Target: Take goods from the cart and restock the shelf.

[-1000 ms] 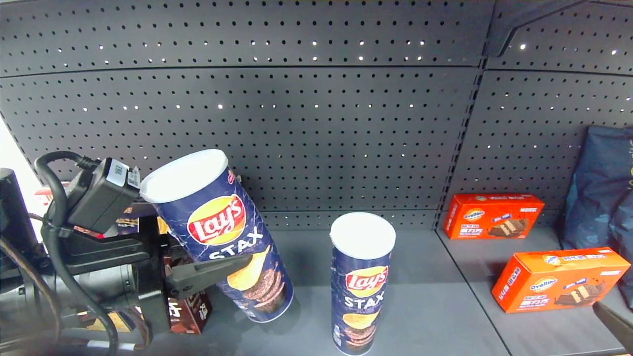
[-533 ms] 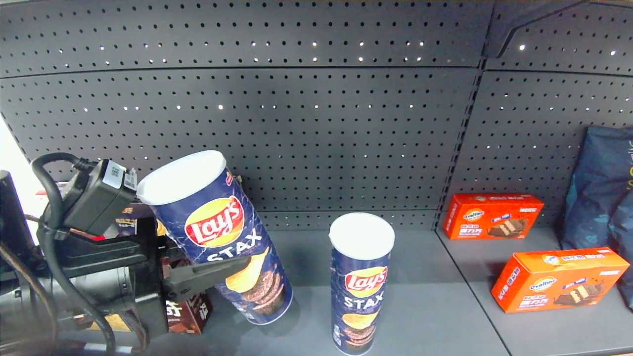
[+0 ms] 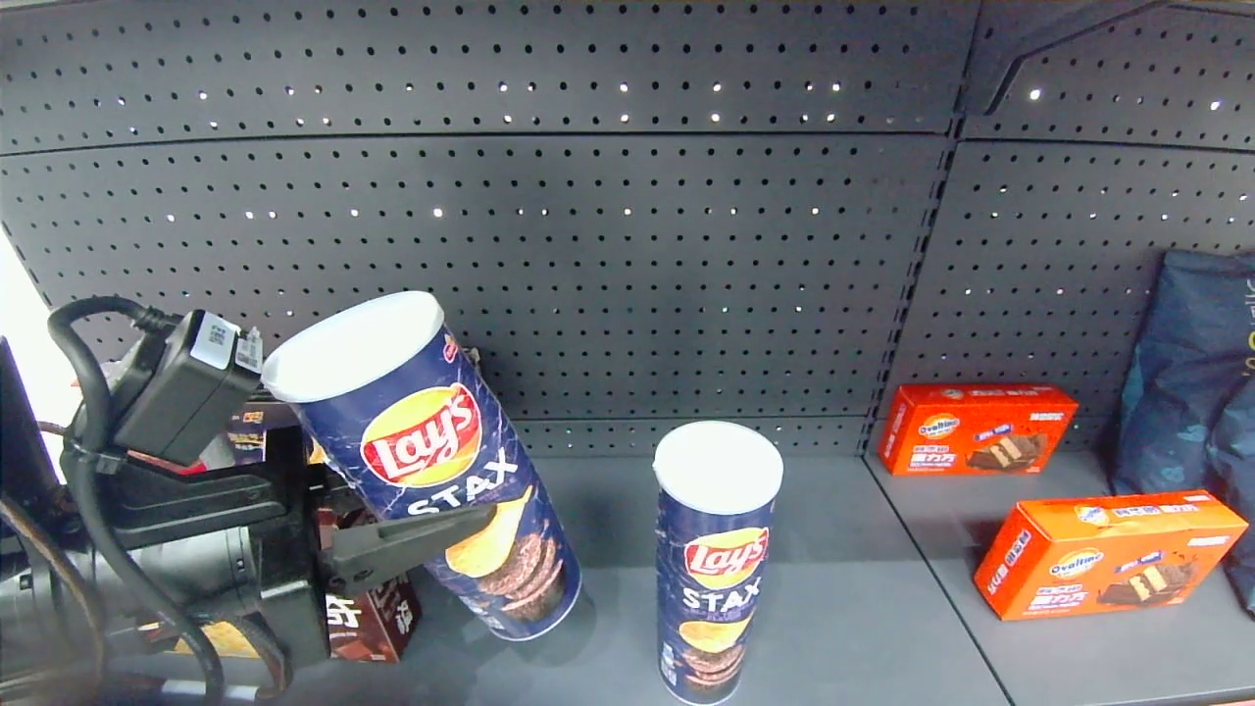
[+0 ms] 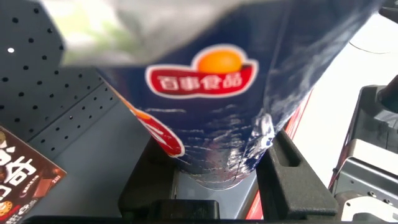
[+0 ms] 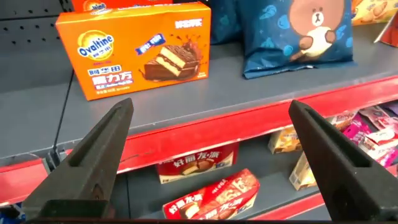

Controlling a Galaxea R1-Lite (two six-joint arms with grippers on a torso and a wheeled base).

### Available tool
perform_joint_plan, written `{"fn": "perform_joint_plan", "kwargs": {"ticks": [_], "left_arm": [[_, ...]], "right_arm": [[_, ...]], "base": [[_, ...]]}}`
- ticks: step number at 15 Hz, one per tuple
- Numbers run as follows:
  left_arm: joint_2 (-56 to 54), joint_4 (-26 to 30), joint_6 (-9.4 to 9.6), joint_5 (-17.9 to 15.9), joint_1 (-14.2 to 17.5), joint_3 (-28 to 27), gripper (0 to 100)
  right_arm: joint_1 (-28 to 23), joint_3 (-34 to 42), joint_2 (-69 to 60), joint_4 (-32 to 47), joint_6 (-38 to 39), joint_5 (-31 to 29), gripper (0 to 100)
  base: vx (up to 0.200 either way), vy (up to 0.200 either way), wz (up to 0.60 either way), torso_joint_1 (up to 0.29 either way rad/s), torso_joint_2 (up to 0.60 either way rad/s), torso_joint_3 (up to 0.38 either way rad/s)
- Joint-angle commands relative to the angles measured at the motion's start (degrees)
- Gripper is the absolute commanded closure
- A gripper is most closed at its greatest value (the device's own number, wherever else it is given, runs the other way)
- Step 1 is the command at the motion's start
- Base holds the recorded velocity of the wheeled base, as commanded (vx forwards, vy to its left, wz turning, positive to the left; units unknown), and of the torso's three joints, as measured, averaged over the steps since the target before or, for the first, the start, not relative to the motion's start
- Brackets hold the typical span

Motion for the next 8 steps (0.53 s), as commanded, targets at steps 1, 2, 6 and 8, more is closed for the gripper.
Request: {"fn": "perform_joint_plan", "kwargs": {"ticks": [1,2,6,8], "left_arm": [[0.01,0.13,-0.01,0.03,0.12,-1.72,100],[0.54,0.3,-0.09,0.03,0.38,-2.86,100],[4.23,3.2,0.08,0.03,0.82,-12.71,100],[5.63,10.32,0.52,0.12,0.64,-19.65,100]], "right_arm": [[0.07,0.05,-0.02,-0.06,0.01,0.02,0],[0.07,0.05,-0.02,0.03,0.01,0.02,0],[0.07,0.05,-0.02,-0.06,0.01,0.02,0],[0.07,0.05,-0.02,0.03,0.01,0.02,0]], "base": [[0.0,0.0,0.0,0.0,0.0,0.0],[0.0,0.0,0.0,0.0,0.0,0.0],[0.0,0.0,0.0,0.0,0.0,0.0],[0.0,0.0,0.0,0.0,0.0,0.0]]}}
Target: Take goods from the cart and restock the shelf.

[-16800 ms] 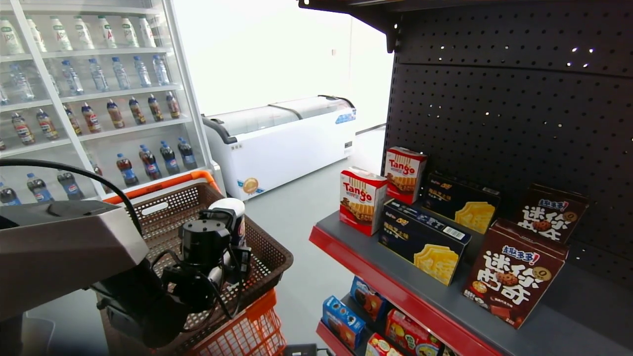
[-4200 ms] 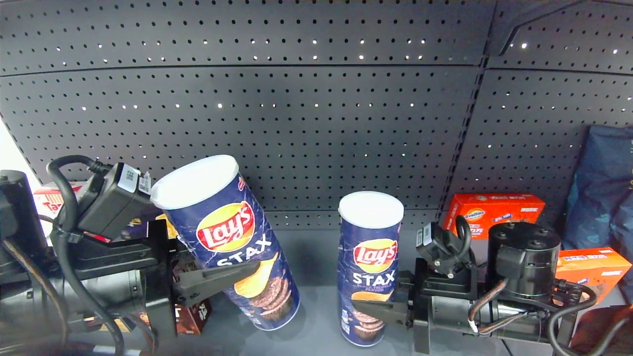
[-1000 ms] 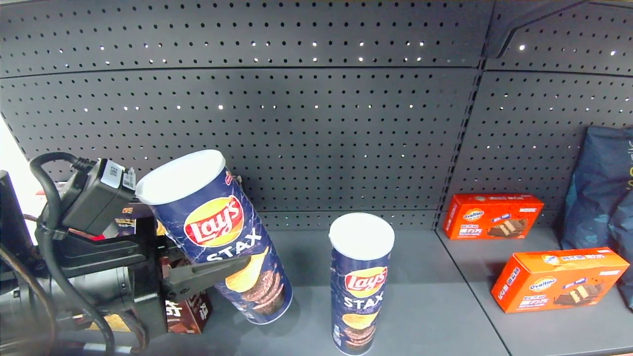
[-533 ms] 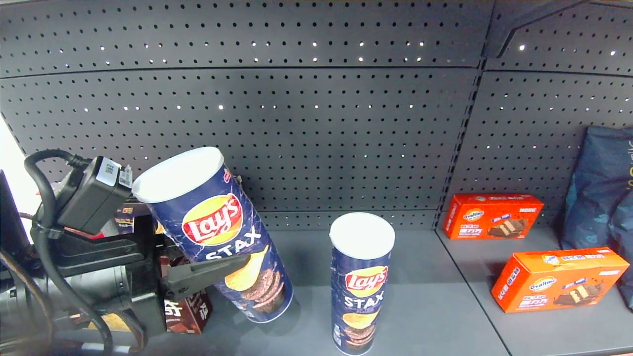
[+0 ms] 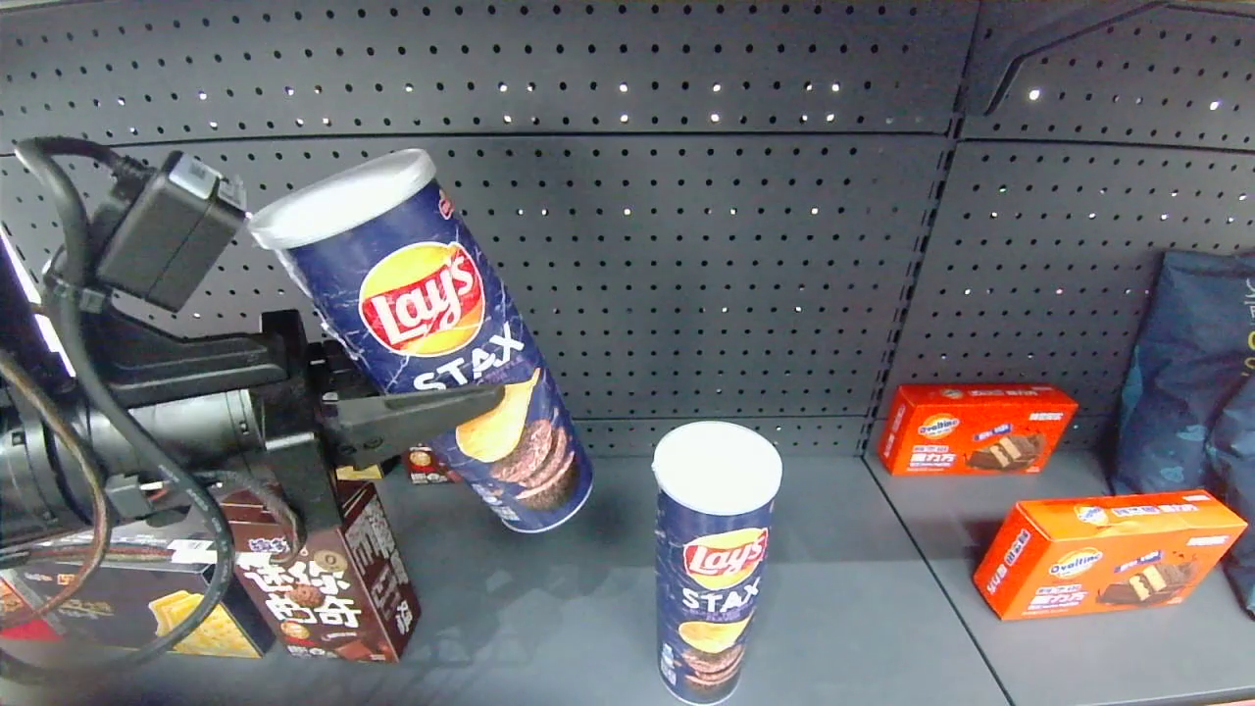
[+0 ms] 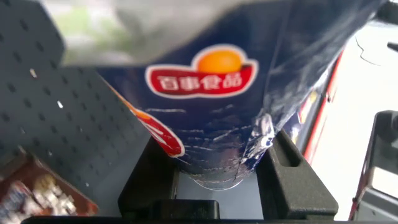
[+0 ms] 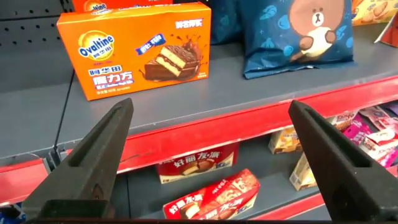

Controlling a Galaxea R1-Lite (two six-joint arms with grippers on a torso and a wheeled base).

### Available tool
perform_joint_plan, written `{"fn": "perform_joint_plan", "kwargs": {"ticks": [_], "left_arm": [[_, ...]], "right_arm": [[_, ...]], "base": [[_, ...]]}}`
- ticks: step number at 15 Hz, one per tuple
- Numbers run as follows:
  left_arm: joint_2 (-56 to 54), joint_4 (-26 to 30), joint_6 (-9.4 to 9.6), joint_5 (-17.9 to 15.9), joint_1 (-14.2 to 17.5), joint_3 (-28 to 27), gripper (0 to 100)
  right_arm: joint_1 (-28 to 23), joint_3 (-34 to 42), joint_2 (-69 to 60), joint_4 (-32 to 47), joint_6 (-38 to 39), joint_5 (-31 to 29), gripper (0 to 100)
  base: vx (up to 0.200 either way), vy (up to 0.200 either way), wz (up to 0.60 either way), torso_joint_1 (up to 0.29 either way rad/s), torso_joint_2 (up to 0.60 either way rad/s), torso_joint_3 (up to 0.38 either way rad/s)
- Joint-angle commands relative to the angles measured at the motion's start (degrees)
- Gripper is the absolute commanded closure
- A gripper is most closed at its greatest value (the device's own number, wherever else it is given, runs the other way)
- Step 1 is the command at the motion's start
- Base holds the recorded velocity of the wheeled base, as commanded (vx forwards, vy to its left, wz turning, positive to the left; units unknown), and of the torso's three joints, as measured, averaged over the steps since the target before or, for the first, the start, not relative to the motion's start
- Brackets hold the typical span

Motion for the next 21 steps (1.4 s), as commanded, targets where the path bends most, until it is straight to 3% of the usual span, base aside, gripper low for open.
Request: {"fn": "perform_joint_plan", "kwargs": {"ticks": [1,4,8,10,12,13,14,17,21], "left_arm": [[2.73,7.51,0.44,0.13,0.65,-7.97,100],[5.63,11.64,0.88,-0.31,-0.23,-11.57,100],[10.82,18.14,1.58,-8.31,-1.11,-18.86,100],[13.1,18.85,1.84,-8.93,-1.28,-21.41,100],[16.71,18.93,6.06,-8.93,-1.19,-22.82,100],[18.38,19.02,9.05,-8.93,-0.93,-23.17,100],[19.61,19.29,10.55,-8.66,-0.84,-23.35,100],[23.21,22.1,11.6,-7.08,-0.84,-25.46,100],[28.31,21.75,12.04,-6.47,-0.93,-30.55,100]], "right_arm": [[-0.01,0.0,0.11,-0.04,-0.01,0.02,0],[-0.01,0.0,0.11,-0.04,-0.01,0.02,0],[-0.01,0.0,0.11,-0.04,-0.01,0.02,0],[-0.01,0.0,0.11,-0.04,-0.01,0.02,0],[-0.01,0.0,0.11,0.04,-0.01,0.02,0],[-0.01,0.0,0.11,-0.04,-0.01,0.02,0],[-0.01,0.0,0.11,-0.04,-0.01,0.02,0],[-0.01,0.0,0.11,-0.04,-0.01,0.02,0],[-0.01,0.0,0.11,-0.04,-0.01,0.02,0]], "base": [[0.0,0.0,0.0,0.0,0.0,0.0],[0.0,0.0,0.0,0.0,0.0,0.0],[0.0,0.0,0.0,0.0,0.0,0.0],[0.0,0.0,0.0,0.0,0.0,0.0],[0.0,0.0,0.0,0.0,0.0,0.0],[0.0,0.0,0.0,0.0,0.0,0.0],[0.0,0.0,0.0,0.0,0.0,0.0],[0.0,0.0,0.0,0.0,0.0,0.0],[0.0,0.0,0.0,0.0,0.0,0.0]]}}
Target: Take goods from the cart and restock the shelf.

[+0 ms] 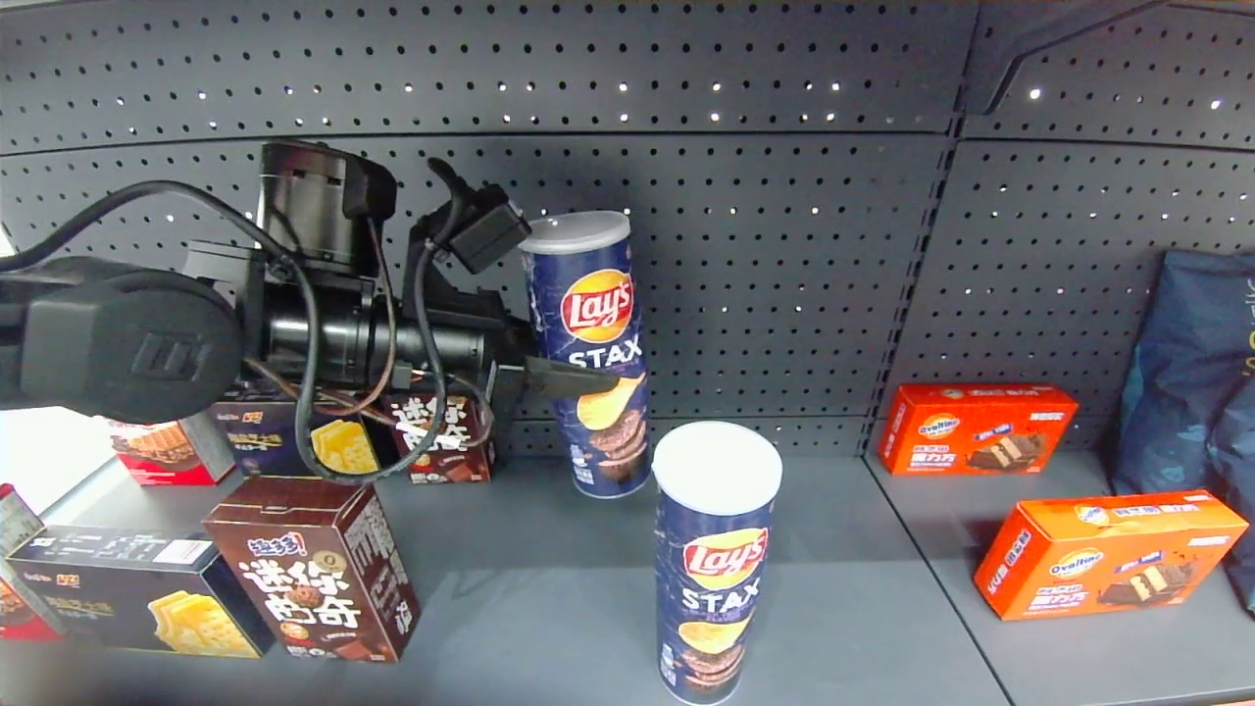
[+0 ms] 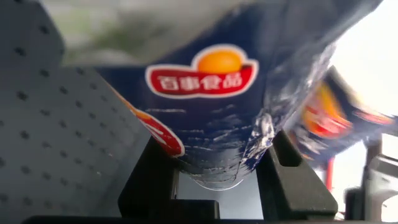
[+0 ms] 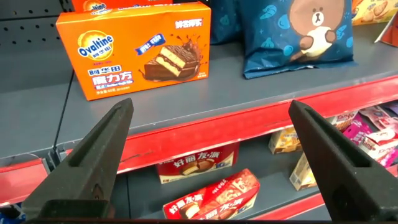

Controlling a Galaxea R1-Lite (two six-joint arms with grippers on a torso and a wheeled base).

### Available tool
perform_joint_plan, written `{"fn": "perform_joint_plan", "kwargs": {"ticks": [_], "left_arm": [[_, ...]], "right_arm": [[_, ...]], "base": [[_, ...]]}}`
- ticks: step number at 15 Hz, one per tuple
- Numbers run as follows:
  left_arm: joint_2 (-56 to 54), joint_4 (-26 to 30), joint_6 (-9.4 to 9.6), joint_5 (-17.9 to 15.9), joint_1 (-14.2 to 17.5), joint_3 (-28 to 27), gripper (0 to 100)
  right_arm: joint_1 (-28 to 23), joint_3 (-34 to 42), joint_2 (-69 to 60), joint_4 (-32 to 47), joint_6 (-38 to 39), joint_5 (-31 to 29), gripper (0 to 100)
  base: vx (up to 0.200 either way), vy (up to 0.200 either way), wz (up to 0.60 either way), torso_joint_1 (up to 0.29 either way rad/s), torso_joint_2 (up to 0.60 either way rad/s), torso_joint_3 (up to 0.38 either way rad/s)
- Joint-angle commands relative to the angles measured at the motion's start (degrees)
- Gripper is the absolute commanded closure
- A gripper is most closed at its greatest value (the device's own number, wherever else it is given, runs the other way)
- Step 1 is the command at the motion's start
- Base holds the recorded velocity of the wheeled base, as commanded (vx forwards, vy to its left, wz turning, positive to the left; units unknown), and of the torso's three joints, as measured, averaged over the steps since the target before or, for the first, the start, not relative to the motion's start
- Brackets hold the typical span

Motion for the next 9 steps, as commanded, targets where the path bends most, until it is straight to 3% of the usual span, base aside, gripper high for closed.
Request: {"fn": "perform_joint_plan", "kwargs": {"ticks": [1,4,9], "left_arm": [[4.99,0.27,1.9,0.55,0.05,-3.71,100],[8.33,0.27,5.15,0.63,0.05,-6.08,100],[11.41,0.18,5.33,0.63,-0.3,-7.49,100]], "right_arm": [[-0.04,0.0,0.1,0.01,-0.01,0.02,0],[-0.04,0.0,0.1,-0.08,-0.01,0.02,0],[-0.04,0.0,0.1,-0.08,-0.01,0.02,0]], "base": [[0.0,0.0,0.0,0.0,0.0,0.0],[0.0,0.0,0.0,0.0,0.0,0.0],[0.0,0.0,0.0,0.0,0.0,0.0]]}}
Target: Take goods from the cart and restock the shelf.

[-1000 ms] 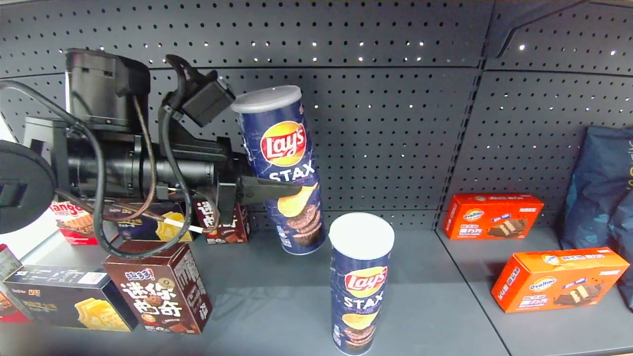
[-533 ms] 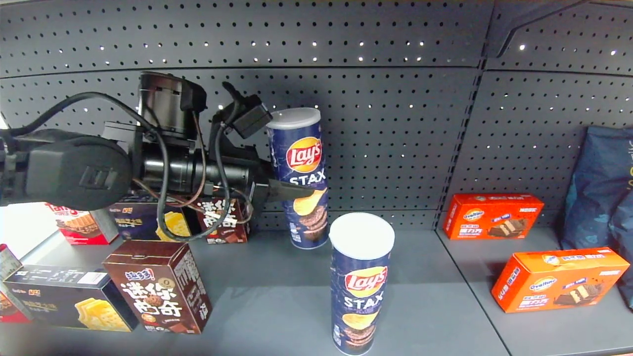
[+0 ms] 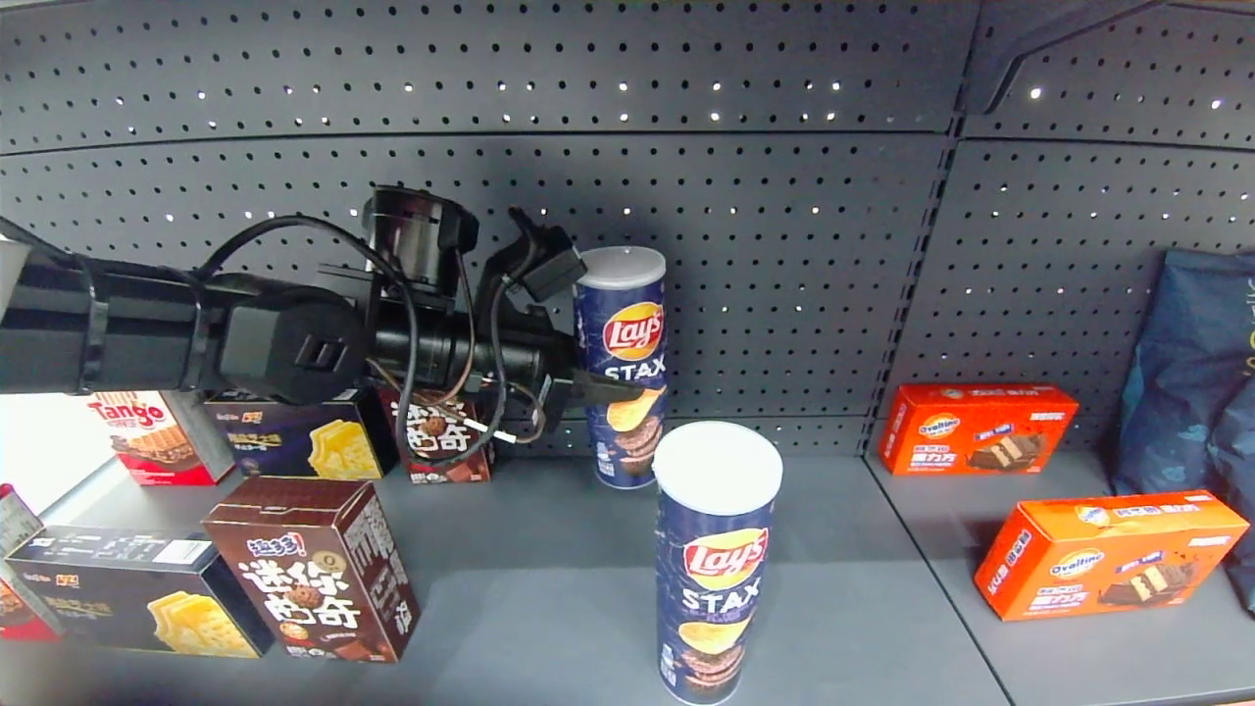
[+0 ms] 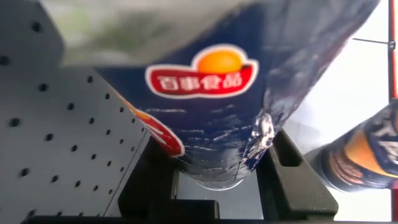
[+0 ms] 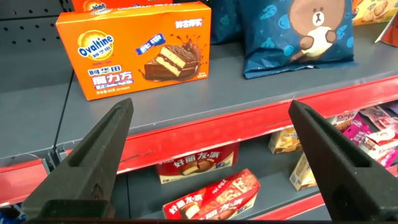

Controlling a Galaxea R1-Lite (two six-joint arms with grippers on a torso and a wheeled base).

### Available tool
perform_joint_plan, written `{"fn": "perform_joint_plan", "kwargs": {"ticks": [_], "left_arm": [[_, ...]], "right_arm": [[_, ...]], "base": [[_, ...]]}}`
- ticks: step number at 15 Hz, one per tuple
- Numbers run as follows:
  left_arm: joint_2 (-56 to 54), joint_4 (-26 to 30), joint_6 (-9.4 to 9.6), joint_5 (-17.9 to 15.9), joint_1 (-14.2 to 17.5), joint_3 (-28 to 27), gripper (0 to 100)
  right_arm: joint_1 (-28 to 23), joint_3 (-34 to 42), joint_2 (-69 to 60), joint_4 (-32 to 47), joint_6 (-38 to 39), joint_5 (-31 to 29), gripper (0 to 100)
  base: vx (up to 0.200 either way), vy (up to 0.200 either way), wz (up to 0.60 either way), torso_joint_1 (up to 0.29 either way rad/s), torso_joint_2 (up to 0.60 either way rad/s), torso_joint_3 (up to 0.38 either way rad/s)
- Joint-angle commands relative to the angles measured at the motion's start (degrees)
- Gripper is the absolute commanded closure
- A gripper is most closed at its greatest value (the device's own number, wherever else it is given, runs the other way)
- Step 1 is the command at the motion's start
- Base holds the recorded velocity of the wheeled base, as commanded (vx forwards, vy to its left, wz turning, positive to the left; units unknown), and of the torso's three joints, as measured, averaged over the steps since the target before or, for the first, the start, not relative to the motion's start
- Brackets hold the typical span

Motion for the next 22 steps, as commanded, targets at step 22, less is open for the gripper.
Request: {"fn": "perform_joint_plan", "kwargs": {"ticks": [22], "left_arm": [[12.59,-3.66,-0.01,2.0,-2.34,-6.4,100]], "right_arm": [[0.04,0.0,0.1,-0.04,-0.01,0.02,0]], "base": [[0.0,0.0,0.0,0.0,0.0,0.0]]}}
